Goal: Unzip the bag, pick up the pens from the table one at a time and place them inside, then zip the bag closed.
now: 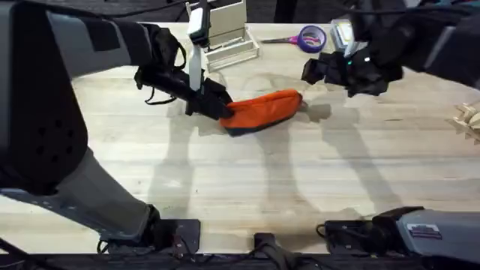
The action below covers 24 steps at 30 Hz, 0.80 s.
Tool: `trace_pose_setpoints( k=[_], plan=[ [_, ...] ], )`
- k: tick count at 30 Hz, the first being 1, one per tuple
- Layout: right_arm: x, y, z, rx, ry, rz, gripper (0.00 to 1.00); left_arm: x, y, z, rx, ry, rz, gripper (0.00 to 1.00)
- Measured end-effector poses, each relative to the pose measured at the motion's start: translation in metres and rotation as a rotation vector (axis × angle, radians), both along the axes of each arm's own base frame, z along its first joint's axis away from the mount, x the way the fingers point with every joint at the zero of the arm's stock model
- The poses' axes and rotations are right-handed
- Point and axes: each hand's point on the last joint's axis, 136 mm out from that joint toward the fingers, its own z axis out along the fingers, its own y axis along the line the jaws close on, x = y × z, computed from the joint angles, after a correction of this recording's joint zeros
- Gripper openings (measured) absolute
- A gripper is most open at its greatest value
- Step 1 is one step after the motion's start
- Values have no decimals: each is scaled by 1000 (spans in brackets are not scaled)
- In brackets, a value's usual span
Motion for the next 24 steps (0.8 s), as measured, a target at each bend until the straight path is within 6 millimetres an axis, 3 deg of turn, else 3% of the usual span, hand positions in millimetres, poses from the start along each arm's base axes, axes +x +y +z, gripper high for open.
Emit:
trace_pose_setpoints(
  k=[16, 17, 22, 23, 24],
  plan=[
    [-57, -14, 77, 2, -119, 48, 998, 0, 0, 0, 2, 0, 0, 43],
    [-59, -15, 81, 3, -129, 48, 998, 0, 0, 0, 2, -2, -1, 92],
    [-70, -18, 98, 0, -177, 70, 998, -1, 2, -1, 5, 10, 4, 857],
    [-72, -18, 101, 0, -187, 73, 998, -1, 2, -1, 5, 14, 7, 955],
    [-74, -18, 103, -1, -195, 76, 998, -1, 2, -1, 6, 14, 7, 983]
  ],
)
